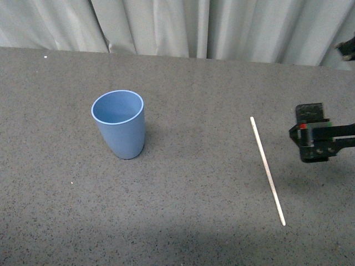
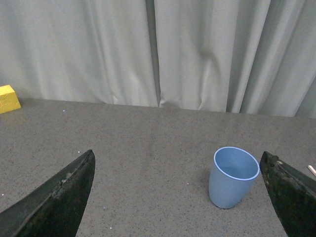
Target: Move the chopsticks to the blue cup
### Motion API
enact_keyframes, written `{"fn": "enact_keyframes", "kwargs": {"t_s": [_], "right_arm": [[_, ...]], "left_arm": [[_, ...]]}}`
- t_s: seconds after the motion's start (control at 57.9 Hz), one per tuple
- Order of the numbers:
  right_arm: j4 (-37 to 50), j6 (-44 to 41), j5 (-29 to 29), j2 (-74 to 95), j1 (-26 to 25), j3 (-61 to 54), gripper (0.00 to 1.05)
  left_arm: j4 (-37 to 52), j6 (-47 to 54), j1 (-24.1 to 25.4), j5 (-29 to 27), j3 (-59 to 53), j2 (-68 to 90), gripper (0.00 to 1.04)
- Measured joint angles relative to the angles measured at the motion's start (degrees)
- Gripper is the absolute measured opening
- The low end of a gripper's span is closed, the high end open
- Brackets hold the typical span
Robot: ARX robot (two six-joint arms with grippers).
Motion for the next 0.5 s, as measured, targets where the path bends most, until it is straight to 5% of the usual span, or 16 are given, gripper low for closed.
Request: {"fn": "enact_keyframes", "kwargs": {"t_s": [0.449, 0.501], "right_arm": [[-14.7, 6.1, 1.4, 24.2, 3.1, 21.9, 0.95], [-16.3, 7.1, 1.2, 26.0, 3.4, 23.5, 0.89]], "left_arm": [[0.0, 0.0, 0.0, 0.0, 0.0, 0.0, 0.98], [0.0, 0.0, 0.0, 0.0, 0.0, 0.0, 0.98]]}}
